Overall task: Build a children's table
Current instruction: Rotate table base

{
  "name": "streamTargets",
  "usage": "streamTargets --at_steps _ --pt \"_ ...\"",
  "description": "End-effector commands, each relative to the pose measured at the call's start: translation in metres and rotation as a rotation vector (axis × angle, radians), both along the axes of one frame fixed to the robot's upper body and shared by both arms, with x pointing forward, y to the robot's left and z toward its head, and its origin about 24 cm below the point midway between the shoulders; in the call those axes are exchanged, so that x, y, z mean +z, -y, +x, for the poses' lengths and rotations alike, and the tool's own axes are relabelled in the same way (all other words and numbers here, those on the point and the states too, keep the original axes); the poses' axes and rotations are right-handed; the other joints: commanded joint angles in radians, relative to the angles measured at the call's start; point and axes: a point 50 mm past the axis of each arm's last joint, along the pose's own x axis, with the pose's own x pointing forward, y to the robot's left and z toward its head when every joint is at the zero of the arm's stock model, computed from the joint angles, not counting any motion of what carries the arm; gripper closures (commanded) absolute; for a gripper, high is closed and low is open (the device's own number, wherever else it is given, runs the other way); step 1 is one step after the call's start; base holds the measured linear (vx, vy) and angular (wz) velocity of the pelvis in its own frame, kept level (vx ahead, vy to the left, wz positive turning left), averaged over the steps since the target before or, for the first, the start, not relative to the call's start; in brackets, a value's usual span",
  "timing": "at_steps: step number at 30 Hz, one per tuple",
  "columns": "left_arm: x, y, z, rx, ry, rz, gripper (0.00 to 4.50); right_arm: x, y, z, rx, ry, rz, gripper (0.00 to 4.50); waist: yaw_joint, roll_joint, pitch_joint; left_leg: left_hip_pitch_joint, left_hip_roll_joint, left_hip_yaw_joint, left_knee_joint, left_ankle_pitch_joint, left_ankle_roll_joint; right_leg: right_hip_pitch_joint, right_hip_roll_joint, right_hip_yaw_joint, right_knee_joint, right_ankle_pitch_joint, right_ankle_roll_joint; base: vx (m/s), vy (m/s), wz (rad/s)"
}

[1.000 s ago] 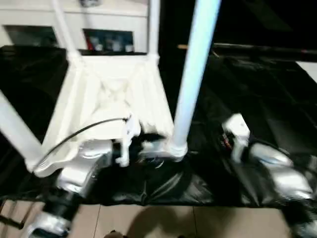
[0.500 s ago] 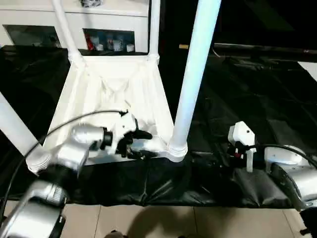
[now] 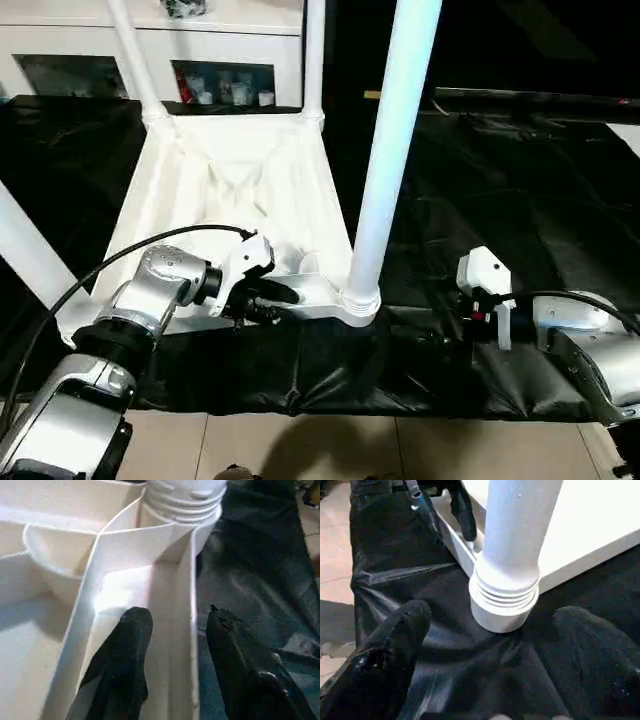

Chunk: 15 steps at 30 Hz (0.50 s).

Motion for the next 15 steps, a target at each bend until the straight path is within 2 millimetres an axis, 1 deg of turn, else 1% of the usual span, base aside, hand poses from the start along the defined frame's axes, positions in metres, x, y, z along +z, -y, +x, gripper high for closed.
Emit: streamTargets --at_steps 1,2,3,5,6,7,10,11,12,14,15 --pt "0.001 -0.004 0.001 0.019 -0.003 0.015 2.7 0.001 -0.005 0.0 0.011 -0.005 0.009 0.0 0.004 0.003 -0.068 0.012 0.013 0.002 -0.07 -0.274 0.015 0.051 -0.047 0.029 -0.075 -0.255 -0.223 0.0 0.0 0.0" --pt "0.001 -0.005 0.001 0.019 -0.003 0.014 2.78 0.0 -0.005 0.0 0.011 -0.006 0.009 0.0 0.005 0.004 -0.068 0.012 0.013 0.002 -0.07 -0.273 0.015 0.051 -0.047 0.029 -0.075 -0.255 -0.223 0.0 0.0 0.0" --pt "0.001 -0.005 0.0 0.02 -0.005 0.013 2.78 -0.001 -0.006 0.001 0.004 -0.006 0.012 0.0 0.005 -0.001 -0.069 0.011 0.013 0.002 -0.07 -0.269 0.015 0.051 -0.047 0.029 -0.075 -0.251 -0.222 0.0 0.0 0.0" --pt "0.0 -0.006 -0.001 0.024 -0.007 0.015 3.09 -0.002 -0.008 0.003 -0.008 -0.006 0.021 0.0 0.006 0.002 -0.069 0.012 0.013 0.002 -0.071 -0.269 0.013 0.049 -0.047 0.029 -0.074 -0.25 -0.221 0.0 0.0 0.0" --pt "0.0 -0.007 -0.001 0.026 -0.007 0.016 3.09 -0.002 -0.009 0.004 -0.012 -0.005 0.025 0.0 0.007 0.003 -0.069 0.012 0.013 0.002 -0.071 -0.271 0.012 0.049 -0.048 0.029 -0.074 -0.254 -0.22 0.0 0.0 0.0" --pt "-0.002 -0.007 -0.002 0.025 -0.009 0.021 3.11 -0.002 -0.011 0.006 -0.027 0.001 0.034 0.0 0.008 0.0 -0.069 0.013 0.013 0.002 -0.071 -0.268 0.011 0.049 -0.048 0.029 -0.074 -0.255 -0.219 0.0 0.0 0.0" --pt "-0.003 -0.007 -0.003 0.019 -0.009 0.032 3.23 -0.004 -0.017 0.011 -0.053 0.009 0.047 0.0 0.007 0.002 -0.07 0.012 0.013 0.002 -0.072 -0.267 0.004 0.048 -0.048 0.029 -0.073 -0.26 -0.218 0.0 0.0 0.0" --pt "-0.003 -0.006 -0.004 0.008 -0.003 0.038 3.49 -0.006 -0.019 0.013 -0.058 0.008 0.05 0.0 0.008 0.003 -0.07 0.013 0.014 0.002 -0.072 -0.266 0.002 0.048 -0.048 0.03 -0.072 -0.254 -0.217 0.0 0.0 0.0" --pt "-0.003 -0.006 -0.004 0.003 0.002 0.042 3.49 -0.007 -0.022 0.015 -0.068 0.009 0.055 0.0 0.008 0.0 -0.07 0.013 0.014 0.002 -0.072 -0.262 0.002 0.048 -0.048 0.03 -0.072 -0.248 -0.217 0.0 0.0 0.0" --pt "-0.003 -0.005 -0.004 -0.007 0.005 0.043 3.62 -0.009 -0.026 0.018 -0.082 0.012 0.051 0.0 0.006 0.002 -0.071 0.012 0.013 0.003 -0.072 -0.255 -0.001 0.048 -0.049 0.03 -0.07 -0.237 -0.22 0.0 0.0 0.0" --pt "-0.004 -0.005 -0.005 -0.012 0.005 0.045 3.76 -0.011 -0.027 0.019 -0.085 0.015 0.041 0.0 0.007 0.003 -0.069 0.013 0.013 0.003 -0.072 -0.26 -0.004 0.047 -0.049 0.03 -0.072 -0.245 -0.217 0.0 0.0 0.0"
